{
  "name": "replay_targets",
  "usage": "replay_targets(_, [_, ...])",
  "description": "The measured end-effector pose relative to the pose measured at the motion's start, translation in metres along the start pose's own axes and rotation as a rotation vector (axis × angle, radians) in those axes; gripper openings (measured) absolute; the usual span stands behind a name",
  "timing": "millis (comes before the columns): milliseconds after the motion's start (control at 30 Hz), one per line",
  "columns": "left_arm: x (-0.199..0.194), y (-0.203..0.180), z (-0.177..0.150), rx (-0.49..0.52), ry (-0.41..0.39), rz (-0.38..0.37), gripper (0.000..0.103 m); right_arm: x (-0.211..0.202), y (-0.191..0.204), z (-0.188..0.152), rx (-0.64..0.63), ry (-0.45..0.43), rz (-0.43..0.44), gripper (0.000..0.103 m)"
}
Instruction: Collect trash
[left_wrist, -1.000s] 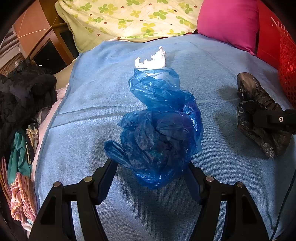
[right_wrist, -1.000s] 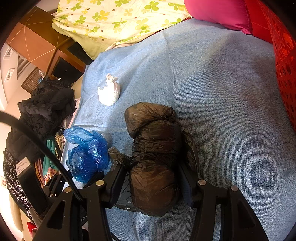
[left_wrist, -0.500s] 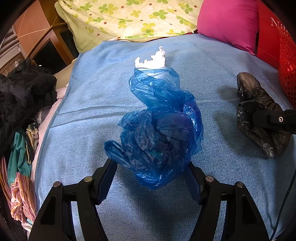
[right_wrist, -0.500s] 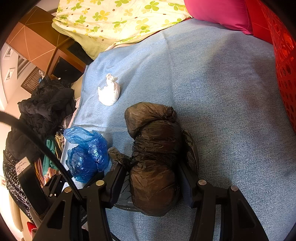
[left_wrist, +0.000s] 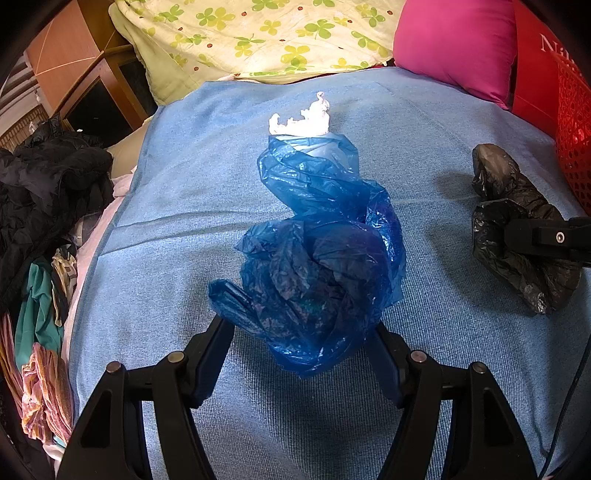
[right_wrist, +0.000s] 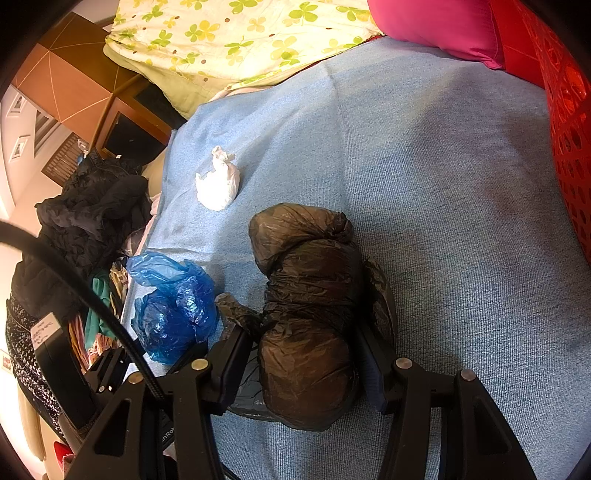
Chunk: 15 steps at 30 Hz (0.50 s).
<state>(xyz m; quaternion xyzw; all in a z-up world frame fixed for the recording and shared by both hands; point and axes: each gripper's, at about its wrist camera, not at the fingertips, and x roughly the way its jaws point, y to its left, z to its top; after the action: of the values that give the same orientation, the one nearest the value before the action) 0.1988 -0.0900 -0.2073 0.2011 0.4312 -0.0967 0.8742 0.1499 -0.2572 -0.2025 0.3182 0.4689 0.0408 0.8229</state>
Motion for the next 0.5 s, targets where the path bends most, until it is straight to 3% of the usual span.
replay_targets(500, [-0.0002, 0.0008, -0.0006, -0.004, 0.005, -0.015, 0.071, -0.0003, 0.0001, 0.0002, -0.001, 0.000, 0.000, 0.058])
